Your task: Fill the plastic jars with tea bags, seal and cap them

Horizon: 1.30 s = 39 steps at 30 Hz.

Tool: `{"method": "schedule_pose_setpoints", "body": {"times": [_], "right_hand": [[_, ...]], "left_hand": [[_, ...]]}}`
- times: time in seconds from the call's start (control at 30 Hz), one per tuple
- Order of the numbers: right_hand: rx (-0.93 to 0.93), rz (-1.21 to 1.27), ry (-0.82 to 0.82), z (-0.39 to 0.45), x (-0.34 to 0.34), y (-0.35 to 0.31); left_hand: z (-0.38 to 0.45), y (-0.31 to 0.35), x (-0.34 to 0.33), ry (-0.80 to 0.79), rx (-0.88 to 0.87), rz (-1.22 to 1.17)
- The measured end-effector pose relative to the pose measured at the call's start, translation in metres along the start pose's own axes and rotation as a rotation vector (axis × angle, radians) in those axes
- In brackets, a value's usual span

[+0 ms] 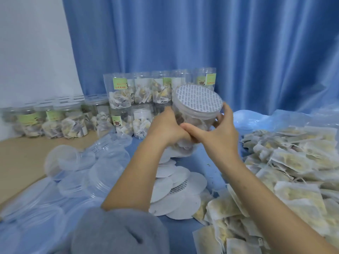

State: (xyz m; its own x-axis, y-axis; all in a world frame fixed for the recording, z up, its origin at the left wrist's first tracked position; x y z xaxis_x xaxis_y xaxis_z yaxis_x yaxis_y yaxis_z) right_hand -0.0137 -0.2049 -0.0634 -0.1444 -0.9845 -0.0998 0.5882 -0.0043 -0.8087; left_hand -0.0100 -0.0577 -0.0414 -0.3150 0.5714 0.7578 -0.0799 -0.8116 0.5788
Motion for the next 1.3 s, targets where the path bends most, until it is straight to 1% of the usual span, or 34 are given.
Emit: {"method": "schedule_pose_setpoints", "body": {"times": [0.1, 0.2, 0.27, 0.43, 0.6, 0.7, 0.8, 0.93, 1.03, 1.17, 1.27, 1.3], "right_hand": [[0.017, -0.046, -0.081, 0.011, -0.037, -0.019], [0.036, -0.034, -0.152, 0.016, -0.085, -0.036], [0.065, -0.029, -0.193, 0.017, -0.122, -0.045], [0.114, 0.000, -0.323, 0.018, -0.227, -0.065], [0.132, -0.060, -0.443, 0.015, -0.330, -0.055], [0.102, -0.119, -0.510, 0.011, -0.384, -0.030], [0.053, -0.144, -0.557, 0.007, -0.420, 0.003], [-0.005, -0.184, -0.592, 0.009, -0.449, 0.041], [-0.090, -0.184, -0.634, 0.015, -0.461, 0.067], [-0.142, -0.180, -0.572, 0.028, -0.469, 0.092], [-0.134, -0.273, -0.522, 0.043, -0.471, 0.106], [-0.135, -0.316, -0.531, 0.048, -0.471, 0.111]], "left_hand": [[0.006, -0.018, 0.034, 0.049, 0.018, -0.060], [0.009, -0.047, 0.075, 0.099, 0.055, -0.106], [0.007, -0.070, 0.109, 0.160, 0.075, -0.115], [0.005, -0.138, 0.189, 0.297, 0.143, -0.115], [0.014, -0.218, 0.233, 0.370, 0.229, -0.182], [0.022, -0.270, 0.239, 0.381, 0.300, -0.214], [0.040, -0.311, 0.228, 0.341, 0.293, -0.316], [0.068, -0.355, 0.203, 0.232, 0.340, -0.409], [0.086, -0.381, 0.188, 0.233, 0.365, -0.456], [0.107, -0.395, 0.170, 0.232, 0.393, -0.471], [0.121, -0.396, 0.168, 0.297, 0.391, -0.378], [0.125, -0.396, 0.164, 0.301, 0.400, -0.407]]}}
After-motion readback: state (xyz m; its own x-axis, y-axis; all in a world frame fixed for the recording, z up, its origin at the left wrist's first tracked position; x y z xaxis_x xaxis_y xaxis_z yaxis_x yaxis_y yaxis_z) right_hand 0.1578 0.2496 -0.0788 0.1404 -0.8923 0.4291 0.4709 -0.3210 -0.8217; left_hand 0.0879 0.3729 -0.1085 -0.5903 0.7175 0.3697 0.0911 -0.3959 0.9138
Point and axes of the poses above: each hand's wrist, its own z-axis towards the middle knuckle, its own x-axis out of the back of the hand, y = z × x, the point moved 8 cm from there along z, towards the middle knuckle, and after that the axes turned 6 degrees about z, right-handed, at the moved point
